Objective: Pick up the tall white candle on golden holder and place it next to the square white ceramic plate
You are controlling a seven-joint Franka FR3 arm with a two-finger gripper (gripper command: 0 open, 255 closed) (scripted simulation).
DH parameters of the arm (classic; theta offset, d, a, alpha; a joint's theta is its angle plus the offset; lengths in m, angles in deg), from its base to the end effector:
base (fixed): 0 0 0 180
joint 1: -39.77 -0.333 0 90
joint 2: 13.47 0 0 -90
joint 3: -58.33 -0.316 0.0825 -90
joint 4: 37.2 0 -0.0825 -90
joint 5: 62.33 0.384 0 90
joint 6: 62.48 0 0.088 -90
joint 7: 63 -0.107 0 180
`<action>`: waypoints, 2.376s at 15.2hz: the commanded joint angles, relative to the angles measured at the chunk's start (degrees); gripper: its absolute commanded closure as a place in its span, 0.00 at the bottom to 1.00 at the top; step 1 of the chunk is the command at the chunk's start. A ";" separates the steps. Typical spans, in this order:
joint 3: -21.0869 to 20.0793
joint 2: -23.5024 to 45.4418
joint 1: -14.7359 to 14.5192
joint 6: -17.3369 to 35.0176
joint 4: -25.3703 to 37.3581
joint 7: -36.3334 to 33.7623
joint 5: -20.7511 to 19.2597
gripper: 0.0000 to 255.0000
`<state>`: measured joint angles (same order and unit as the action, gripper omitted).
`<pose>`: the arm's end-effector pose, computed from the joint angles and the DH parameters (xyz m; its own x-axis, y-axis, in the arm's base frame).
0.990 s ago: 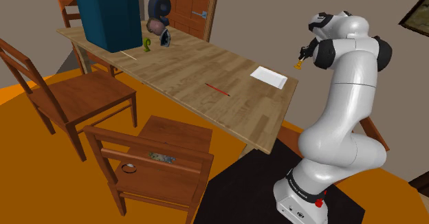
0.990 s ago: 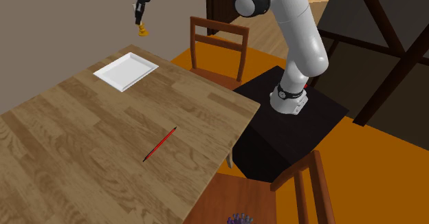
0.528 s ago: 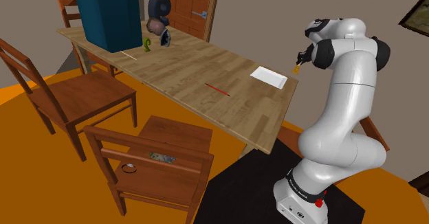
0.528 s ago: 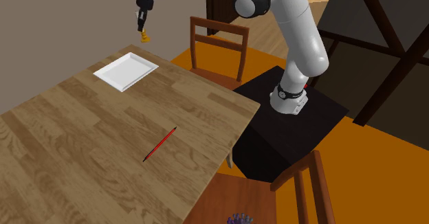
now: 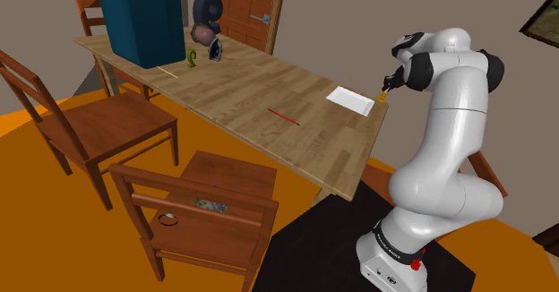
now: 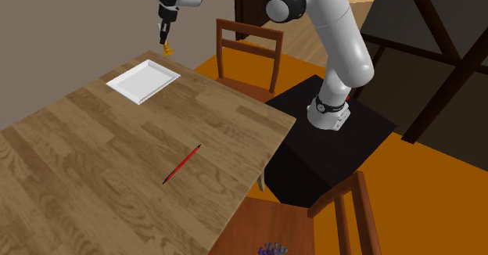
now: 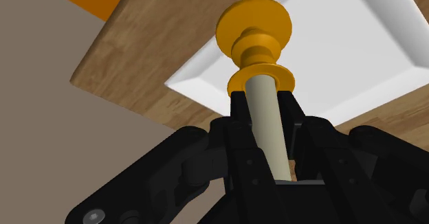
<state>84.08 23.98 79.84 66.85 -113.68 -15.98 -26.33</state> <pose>0.3979 -0.6418 0.4087 0.7836 -0.4490 0.4294 -0.4965 -0.8680 -0.0017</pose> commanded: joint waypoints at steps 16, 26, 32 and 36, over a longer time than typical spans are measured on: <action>-3.10 5.14 1.13 8.64 -4.01 4.99 4.43 1.00; -3.07 4.95 1.02 8.71 -4.27 5.00 4.43 0.00; -2.05 1.58 0.40 7.55 -6.58 4.87 3.46 0.00; -1.07 -1.47 -0.24 6.44 -8.56 4.62 2.44 0.00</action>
<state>82.88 22.89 79.64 73.50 -122.00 -11.36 -23.76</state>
